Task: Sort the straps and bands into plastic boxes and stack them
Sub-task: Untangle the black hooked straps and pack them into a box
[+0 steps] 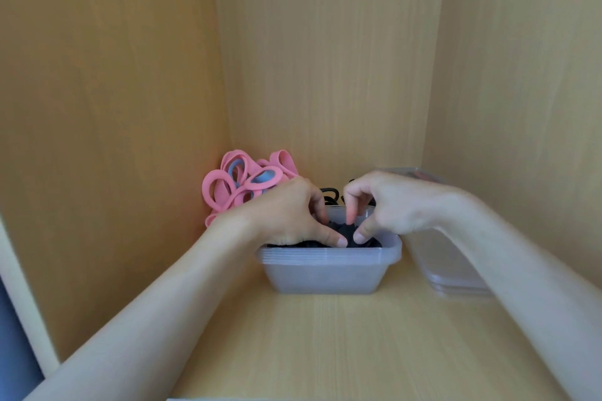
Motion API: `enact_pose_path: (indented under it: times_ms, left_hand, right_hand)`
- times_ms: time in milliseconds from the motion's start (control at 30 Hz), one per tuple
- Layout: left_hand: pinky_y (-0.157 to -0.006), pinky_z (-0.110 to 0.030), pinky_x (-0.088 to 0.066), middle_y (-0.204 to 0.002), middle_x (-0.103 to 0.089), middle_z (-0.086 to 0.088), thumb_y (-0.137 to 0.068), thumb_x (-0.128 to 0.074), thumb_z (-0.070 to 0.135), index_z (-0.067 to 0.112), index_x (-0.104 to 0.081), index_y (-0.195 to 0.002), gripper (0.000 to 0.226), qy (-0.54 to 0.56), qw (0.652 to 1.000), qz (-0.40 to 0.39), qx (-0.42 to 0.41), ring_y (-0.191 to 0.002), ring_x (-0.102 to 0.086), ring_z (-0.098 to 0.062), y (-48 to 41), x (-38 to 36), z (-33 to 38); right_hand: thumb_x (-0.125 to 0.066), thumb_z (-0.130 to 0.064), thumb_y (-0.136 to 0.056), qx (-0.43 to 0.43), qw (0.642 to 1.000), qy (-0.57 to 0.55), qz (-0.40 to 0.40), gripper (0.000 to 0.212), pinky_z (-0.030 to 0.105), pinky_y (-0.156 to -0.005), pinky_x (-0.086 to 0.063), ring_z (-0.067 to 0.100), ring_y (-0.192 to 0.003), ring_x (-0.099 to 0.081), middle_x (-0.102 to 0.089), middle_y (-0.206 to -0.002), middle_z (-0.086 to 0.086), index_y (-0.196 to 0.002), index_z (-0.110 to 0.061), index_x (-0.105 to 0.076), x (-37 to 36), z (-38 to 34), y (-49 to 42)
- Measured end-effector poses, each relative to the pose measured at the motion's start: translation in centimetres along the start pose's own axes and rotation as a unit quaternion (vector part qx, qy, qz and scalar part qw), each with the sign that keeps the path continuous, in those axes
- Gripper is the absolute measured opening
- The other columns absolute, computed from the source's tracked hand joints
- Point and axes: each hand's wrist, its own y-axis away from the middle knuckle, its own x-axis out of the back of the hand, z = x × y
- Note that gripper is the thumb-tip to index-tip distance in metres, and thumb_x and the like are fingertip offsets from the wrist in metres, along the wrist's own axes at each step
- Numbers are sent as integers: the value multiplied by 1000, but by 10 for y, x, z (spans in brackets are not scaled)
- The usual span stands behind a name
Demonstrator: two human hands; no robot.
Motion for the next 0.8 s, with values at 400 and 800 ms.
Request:
enact_pose_path:
  times_ms: [400, 800]
  left_hand:
    - [-79, -21, -54, -82, -72, 12, -69, -86, 55, 27, -72, -83, 34, 98, 995, 7, -15, -77, -67, 1, 5, 4, -15]
    - [-70, -31, -50, -82, -71, -21, -98, -61, 17, 1, -71, -75, 30, 246, 937, 242, 49, -71, -64, -22, -3, 29, -39]
  right_hand:
    - [-75, -22, -88, 28, 966, -248, 72, 4, 15, -75, -50, 6, -83, -70, -76, -90, -5, -88, -25, -78, 22, 34, 10]
    - [-70, -26, -93, -23, 996, -61, 67, 9, 23, -69, -43, 8, -78, -65, -72, -84, -5, -92, -17, -73, 55, 22, -58]
